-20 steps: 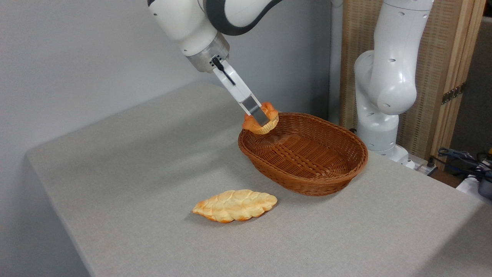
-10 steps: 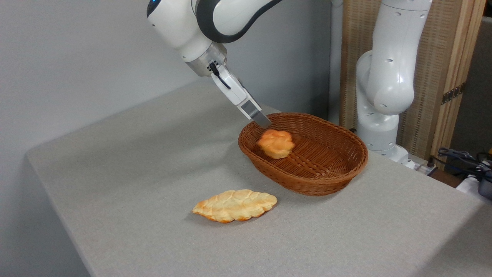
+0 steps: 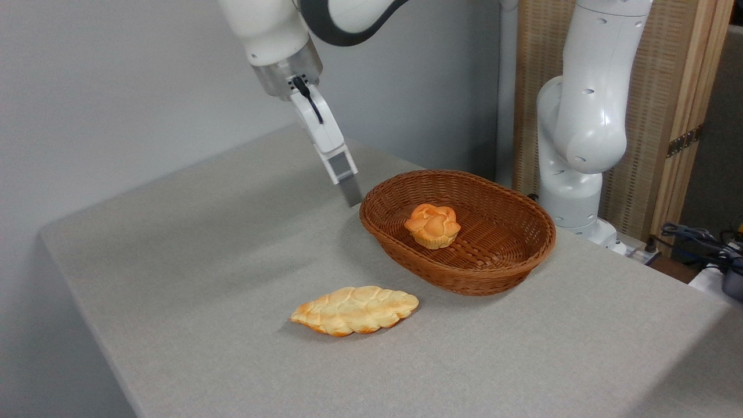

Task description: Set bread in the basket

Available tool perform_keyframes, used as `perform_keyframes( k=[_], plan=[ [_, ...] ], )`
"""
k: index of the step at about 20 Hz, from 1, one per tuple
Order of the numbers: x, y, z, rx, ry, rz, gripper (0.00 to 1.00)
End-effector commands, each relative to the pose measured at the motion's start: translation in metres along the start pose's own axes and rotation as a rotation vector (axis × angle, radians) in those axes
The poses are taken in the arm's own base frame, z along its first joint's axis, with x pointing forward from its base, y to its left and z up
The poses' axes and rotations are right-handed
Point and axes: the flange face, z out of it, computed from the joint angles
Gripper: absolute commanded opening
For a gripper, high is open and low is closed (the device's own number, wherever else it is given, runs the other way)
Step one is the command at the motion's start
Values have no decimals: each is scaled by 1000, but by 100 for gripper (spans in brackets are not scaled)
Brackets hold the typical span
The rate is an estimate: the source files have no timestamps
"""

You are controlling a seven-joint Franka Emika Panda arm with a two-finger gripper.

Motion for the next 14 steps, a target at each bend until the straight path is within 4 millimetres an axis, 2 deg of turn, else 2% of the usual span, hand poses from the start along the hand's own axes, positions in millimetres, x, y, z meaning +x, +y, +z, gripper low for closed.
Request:
perform_keyframes(
  k=[1, 4, 6, 8, 10, 14],
  plan=[
    [-18, -35, -26, 126, 74, -54, 100],
    [-32, -63, -39, 204, 154, -137, 100],
    [-51, -82, -55, 238, 208, -226, 100],
    [-65, -94, -64, 252, 234, -262, 100],
    [-80, -103, -68, 247, 255, -295, 100],
    [-85, -110, -69, 243, 285, -316, 100]
  ],
)
